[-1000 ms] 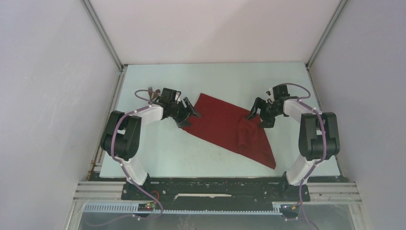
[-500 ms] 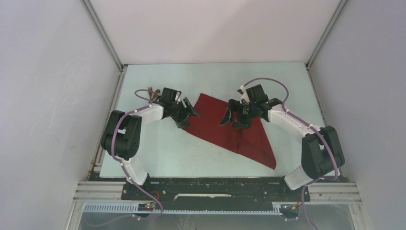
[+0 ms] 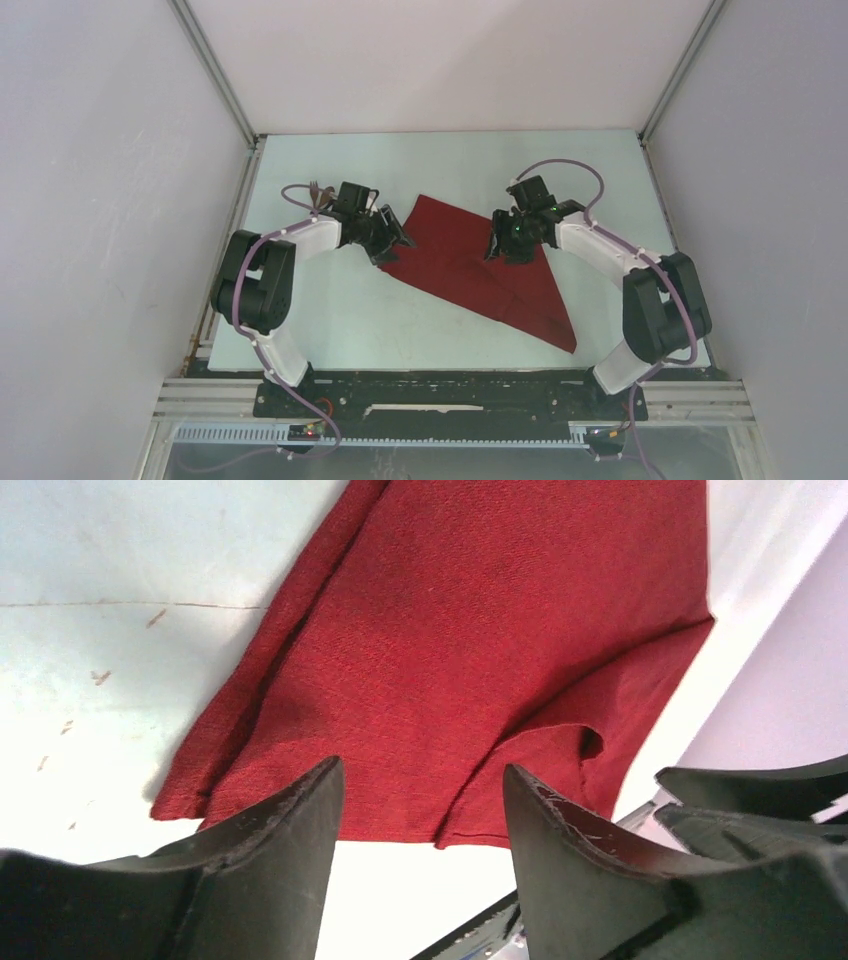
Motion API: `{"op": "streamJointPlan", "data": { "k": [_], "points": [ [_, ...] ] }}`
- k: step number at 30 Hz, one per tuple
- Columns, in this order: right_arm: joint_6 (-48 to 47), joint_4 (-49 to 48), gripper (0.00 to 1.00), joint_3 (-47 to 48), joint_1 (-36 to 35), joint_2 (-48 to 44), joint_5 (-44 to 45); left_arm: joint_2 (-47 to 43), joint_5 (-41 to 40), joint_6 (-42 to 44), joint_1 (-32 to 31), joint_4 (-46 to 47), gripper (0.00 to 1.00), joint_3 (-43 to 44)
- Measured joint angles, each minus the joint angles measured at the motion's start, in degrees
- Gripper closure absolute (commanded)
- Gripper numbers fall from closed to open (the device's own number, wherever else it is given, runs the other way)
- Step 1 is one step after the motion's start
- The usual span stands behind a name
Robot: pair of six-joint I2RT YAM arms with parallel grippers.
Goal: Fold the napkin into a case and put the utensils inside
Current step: Smooth out the rectangle-folded napkin at the center of the board.
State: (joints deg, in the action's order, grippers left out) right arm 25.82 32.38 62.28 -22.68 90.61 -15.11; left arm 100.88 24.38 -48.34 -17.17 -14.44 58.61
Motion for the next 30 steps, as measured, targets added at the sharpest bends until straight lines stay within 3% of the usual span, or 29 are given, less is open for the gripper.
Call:
{"op": "streamJointPlan", "data": {
  "k": [4,8,12,21,24,30],
  "points": [
    [-2.67,0.44,0.33,2.34,-4.28,2.99,8.37,-1.29,-3.26,3.08,-0.39,-3.06,0.37,0.02],
    [-7.10,2.67,0.35,6.29,-12.20,6.69,19.87,-4.33,-6.86,6.38,-0.68,-7.08,0.43,0.61],
    [-10.73,4.74,0.36,13.16,-18.27,13.49,30.84,-3.34,-5.55,6.71,-0.70,-7.28,0.50,2.67],
    [-12.68,10.45,0.39,18.21,-21.29,21.35,45.03,1.81,-4.26,4.83,-0.72,-6.62,0.59,2.69],
    [-12.35,11.28,0.46,18.71,-20.94,22.47,47.43,2.64,-4.33,4.22,-0.70,-6.62,0.65,2.67],
    [-9.35,12.20,0.62,18.27,-18.27,22.47,51.36,3.91,-3.54,2.25,0.94,-5.86,0.66,1.51]
  ]
}}
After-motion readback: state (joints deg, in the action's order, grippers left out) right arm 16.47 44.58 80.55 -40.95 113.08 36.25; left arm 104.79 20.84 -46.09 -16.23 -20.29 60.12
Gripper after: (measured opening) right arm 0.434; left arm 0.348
